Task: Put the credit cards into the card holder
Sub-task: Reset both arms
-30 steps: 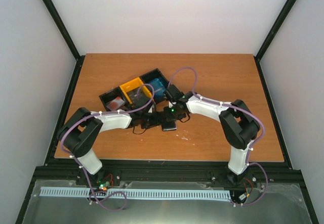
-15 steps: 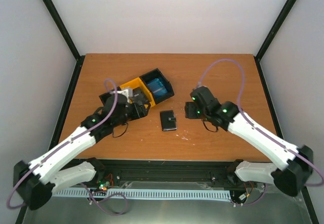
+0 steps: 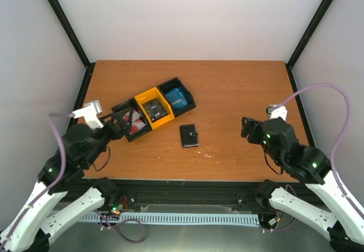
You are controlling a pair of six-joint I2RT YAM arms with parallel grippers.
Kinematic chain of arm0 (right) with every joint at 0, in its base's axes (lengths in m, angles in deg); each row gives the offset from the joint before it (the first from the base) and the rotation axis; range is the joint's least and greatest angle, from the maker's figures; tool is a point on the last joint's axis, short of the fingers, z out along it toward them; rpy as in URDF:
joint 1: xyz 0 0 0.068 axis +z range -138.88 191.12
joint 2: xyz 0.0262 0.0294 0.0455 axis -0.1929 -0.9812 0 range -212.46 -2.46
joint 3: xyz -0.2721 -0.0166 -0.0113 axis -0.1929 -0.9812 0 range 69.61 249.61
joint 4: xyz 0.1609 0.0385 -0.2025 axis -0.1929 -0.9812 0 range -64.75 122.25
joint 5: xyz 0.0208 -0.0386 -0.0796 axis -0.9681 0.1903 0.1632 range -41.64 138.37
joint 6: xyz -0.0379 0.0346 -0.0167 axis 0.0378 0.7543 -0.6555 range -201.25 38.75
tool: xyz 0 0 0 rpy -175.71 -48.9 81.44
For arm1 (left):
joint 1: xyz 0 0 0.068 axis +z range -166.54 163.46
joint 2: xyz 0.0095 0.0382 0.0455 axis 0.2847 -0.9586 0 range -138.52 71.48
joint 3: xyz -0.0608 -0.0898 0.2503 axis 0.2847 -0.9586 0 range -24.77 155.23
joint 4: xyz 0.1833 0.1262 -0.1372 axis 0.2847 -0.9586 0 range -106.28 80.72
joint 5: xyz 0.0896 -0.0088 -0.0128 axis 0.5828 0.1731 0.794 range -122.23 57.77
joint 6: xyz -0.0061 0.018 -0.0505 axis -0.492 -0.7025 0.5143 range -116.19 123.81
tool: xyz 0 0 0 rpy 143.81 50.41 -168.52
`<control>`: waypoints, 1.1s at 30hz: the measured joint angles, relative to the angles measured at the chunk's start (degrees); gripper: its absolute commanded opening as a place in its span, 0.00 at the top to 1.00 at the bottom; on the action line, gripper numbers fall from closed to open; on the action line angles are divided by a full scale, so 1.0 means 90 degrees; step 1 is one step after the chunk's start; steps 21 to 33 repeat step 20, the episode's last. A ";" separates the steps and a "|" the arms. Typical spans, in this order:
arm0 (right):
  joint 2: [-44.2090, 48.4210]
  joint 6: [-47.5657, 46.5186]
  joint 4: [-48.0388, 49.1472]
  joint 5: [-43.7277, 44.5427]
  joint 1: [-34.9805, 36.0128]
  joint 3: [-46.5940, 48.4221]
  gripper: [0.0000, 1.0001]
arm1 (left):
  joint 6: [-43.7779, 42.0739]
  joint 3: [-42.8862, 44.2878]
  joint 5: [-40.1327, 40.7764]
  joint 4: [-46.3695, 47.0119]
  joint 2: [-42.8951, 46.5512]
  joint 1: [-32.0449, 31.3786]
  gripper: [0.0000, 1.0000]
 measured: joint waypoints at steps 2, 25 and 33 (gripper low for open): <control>0.0338 0.0005 -0.0085 0.0136 0.0000 0.0002 0.12 | -0.0136 0.0109 0.0182 -0.0019 0.0367 0.0002 0.00; 0.1129 -0.0005 -0.0325 0.0627 0.0000 0.0117 0.11 | -0.0709 0.0182 0.0590 -0.0474 0.1052 0.0000 0.00; 0.1129 -0.0005 -0.0325 0.0627 0.0000 0.0117 0.11 | -0.0709 0.0182 0.0590 -0.0474 0.1052 0.0000 0.00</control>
